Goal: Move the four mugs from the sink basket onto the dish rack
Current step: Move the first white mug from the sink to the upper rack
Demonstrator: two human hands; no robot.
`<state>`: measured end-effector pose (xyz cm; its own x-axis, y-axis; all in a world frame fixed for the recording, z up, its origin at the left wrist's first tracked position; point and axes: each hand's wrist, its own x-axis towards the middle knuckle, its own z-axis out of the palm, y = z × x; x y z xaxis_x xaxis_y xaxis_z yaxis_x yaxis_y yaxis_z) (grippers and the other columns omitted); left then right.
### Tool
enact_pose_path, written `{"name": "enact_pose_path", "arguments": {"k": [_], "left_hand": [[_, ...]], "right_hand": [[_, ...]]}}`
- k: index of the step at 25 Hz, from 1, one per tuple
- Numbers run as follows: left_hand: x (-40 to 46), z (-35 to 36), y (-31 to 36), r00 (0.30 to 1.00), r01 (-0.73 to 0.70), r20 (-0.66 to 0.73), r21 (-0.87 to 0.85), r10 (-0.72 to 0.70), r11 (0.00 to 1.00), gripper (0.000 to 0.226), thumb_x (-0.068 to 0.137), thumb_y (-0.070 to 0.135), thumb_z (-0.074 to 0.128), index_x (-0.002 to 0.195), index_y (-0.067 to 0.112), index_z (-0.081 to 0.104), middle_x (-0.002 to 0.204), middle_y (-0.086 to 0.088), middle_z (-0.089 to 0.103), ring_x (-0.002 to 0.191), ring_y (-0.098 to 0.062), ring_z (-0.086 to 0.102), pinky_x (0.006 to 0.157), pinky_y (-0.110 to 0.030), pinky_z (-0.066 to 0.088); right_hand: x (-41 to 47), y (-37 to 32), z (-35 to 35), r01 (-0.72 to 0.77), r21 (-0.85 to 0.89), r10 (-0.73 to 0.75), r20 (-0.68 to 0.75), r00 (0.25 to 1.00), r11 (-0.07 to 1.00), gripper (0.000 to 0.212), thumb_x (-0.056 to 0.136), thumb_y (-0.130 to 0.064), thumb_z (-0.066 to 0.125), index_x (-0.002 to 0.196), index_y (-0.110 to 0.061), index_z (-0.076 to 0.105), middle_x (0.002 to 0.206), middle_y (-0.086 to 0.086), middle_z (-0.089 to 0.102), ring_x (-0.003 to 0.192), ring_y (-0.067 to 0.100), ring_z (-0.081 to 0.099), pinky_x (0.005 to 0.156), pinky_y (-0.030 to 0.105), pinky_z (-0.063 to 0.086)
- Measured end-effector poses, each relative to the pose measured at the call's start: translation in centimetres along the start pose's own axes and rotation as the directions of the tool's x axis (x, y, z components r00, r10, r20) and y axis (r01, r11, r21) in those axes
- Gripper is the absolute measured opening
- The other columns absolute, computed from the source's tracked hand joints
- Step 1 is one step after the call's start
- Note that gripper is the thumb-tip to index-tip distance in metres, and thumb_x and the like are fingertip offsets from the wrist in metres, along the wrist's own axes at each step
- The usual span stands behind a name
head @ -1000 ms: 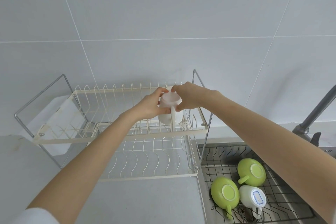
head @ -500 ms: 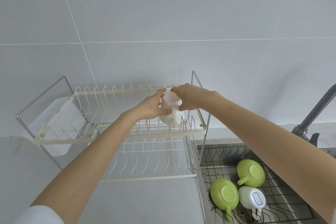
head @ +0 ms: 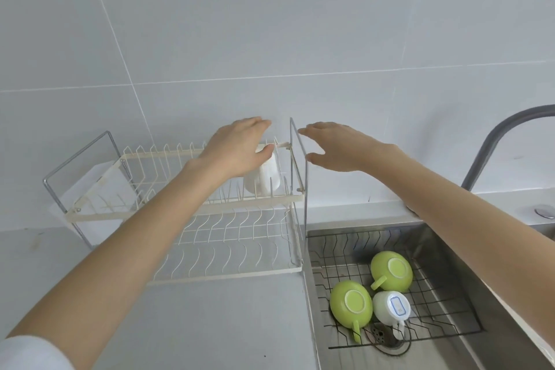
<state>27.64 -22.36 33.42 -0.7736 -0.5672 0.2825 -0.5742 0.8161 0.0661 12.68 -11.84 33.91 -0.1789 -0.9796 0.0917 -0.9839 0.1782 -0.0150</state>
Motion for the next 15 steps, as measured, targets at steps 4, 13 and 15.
{"name": "enact_pose_path", "arguments": {"k": [4,13,15], "left_hand": [[-0.4,0.3,4.2,0.999,-0.040,0.016,0.076,0.039,0.996,0.053,0.092,0.034,0.038,0.140,0.014,0.026,0.154,-0.007,0.021,0.143,-0.025,0.015,0.115,-0.041,0.020],[1.6,4.0,13.7,0.994,-0.078,0.073,0.039,0.075,0.996,0.054,0.092,0.035,0.037,0.141,0.015,0.024,0.154,-0.007,0.022,0.143,-0.024,0.016,0.117,-0.041,0.017],[1.9,5.6,15.4,0.992,-0.075,0.103,0.036,0.071,0.997,0.054,0.092,0.036,0.037,0.141,0.015,0.024,0.154,-0.007,0.022,0.143,-0.024,0.016,0.117,-0.043,0.017]], "right_hand": [[-3.5,3.0,0.5,-0.024,0.004,0.024,-0.020,1.000,1.000,0.061,0.094,-0.028,0.044,0.147,-0.016,0.016,0.154,0.010,0.026,0.142,0.024,0.022,0.115,0.033,0.020],[-8.8,12.2,2.5,-0.095,0.036,0.093,0.054,0.994,0.995,0.069,0.093,-0.035,0.044,0.148,-0.019,0.006,0.158,0.008,0.012,0.146,0.025,0.013,0.118,0.035,0.012],[-9.8,14.4,3.6,-0.107,0.058,0.102,0.090,0.991,0.993,0.068,0.094,-0.036,0.043,0.148,-0.019,0.007,0.158,0.008,0.012,0.146,0.024,0.012,0.119,0.035,0.012]]}}
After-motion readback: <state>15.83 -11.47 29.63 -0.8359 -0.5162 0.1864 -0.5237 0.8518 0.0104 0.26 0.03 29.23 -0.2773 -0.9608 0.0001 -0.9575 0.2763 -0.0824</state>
